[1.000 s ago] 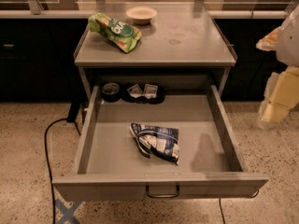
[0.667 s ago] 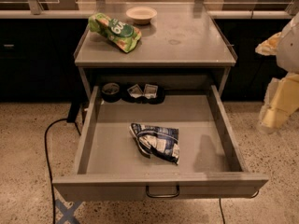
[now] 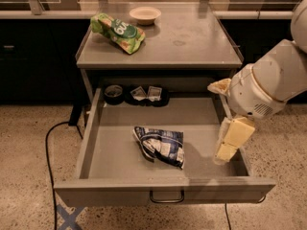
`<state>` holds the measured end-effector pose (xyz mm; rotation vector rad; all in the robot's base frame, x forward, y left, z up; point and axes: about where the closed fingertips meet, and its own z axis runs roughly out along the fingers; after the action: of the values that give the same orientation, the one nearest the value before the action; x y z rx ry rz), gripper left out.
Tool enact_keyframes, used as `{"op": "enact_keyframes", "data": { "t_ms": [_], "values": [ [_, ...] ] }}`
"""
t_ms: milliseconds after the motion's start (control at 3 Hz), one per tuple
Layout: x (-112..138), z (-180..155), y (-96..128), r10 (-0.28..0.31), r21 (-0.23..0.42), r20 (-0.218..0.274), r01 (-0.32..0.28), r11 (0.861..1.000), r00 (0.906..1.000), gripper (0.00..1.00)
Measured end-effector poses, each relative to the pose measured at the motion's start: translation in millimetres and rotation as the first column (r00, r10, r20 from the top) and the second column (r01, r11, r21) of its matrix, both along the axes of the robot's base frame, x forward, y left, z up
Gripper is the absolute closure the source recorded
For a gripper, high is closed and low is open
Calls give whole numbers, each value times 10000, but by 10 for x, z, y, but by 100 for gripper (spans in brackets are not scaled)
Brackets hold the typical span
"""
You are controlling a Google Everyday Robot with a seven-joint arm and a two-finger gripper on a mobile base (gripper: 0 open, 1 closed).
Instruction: Pick blue chip bag from top drawer and place on counter
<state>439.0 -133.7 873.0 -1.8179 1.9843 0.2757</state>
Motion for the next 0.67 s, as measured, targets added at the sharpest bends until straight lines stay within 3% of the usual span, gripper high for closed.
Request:
{"op": "enact_keyframes", "data": {
  "t_ms": [333, 667],
  "values": [
    [-7, -62, 29, 78, 72, -26, -78, 9999, 10000, 0],
    [72, -340, 259, 682, 258, -21, -682, 9973, 9977, 0]
  ]
}}
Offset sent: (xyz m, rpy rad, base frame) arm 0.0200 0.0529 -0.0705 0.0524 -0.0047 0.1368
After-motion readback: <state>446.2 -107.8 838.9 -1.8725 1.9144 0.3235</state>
